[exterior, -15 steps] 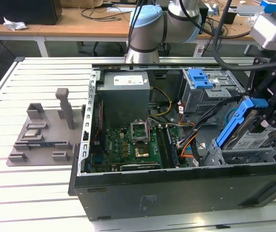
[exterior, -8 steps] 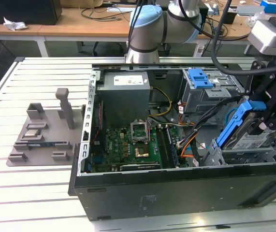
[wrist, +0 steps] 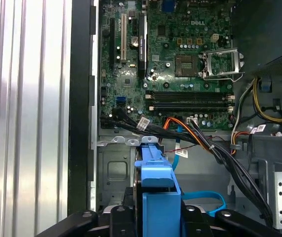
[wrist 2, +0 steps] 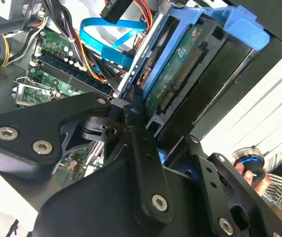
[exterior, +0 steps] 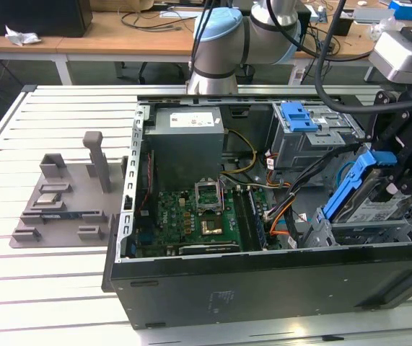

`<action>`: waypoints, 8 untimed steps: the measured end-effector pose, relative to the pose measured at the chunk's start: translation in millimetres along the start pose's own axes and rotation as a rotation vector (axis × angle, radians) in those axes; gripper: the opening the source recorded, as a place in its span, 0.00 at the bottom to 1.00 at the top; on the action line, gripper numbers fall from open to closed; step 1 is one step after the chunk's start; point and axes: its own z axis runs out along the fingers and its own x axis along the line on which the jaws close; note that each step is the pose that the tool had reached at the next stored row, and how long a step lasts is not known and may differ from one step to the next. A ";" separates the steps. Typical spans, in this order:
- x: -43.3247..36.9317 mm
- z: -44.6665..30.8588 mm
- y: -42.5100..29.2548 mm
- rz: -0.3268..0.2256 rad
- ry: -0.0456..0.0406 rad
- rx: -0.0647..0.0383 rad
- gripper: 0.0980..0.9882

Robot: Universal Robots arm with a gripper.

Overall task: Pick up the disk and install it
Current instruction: 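Insert the disk into the insertion slot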

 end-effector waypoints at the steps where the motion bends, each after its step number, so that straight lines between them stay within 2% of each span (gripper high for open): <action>1: 0.0 0.0 0.0 0.000 -0.0001 0.000 0.38; 6: 0.0 0.2 0.0 0.000 -0.0001 0.000 0.37; 8: 0.0 0.2 0.0 0.000 -0.0001 0.000 0.22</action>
